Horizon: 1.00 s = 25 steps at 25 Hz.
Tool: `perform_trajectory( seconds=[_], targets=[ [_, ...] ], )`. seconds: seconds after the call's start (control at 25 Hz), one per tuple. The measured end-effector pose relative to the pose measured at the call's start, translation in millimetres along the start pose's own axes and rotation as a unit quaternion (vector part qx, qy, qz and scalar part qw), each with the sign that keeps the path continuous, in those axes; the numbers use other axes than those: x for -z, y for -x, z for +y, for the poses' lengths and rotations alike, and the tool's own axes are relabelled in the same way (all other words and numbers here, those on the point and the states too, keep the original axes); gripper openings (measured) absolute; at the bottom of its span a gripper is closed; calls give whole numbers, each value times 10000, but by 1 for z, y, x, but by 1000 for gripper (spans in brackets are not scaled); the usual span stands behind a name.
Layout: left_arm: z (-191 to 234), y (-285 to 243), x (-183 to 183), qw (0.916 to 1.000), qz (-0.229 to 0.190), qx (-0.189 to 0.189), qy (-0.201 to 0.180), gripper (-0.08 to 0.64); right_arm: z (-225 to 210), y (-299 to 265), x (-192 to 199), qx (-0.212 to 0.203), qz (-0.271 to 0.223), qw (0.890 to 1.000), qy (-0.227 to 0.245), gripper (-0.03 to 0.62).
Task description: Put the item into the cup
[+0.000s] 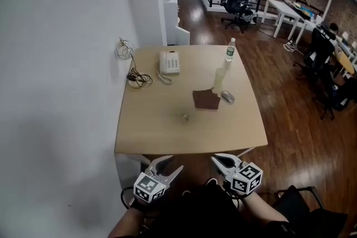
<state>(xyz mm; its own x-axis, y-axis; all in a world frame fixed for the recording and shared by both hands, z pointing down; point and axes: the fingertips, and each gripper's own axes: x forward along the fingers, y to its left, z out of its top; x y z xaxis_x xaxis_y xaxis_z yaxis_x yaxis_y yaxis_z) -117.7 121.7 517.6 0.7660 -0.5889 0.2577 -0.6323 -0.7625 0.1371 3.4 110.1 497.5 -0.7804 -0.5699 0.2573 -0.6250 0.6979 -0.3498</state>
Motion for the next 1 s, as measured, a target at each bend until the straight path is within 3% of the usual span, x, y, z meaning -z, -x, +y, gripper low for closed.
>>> perform_trajectory(
  seconds=[0.52, 1.0],
  targets=[
    [58, -39, -9, 9989, 13, -458, 89, 175, -62, -68, -19, -388, 466, 9968, 528, 49],
    [136, -127, -23, 9942, 383, -985, 200, 181, -146, -148, -47, -1078, 1034, 9818, 1169, 100]
  ],
)
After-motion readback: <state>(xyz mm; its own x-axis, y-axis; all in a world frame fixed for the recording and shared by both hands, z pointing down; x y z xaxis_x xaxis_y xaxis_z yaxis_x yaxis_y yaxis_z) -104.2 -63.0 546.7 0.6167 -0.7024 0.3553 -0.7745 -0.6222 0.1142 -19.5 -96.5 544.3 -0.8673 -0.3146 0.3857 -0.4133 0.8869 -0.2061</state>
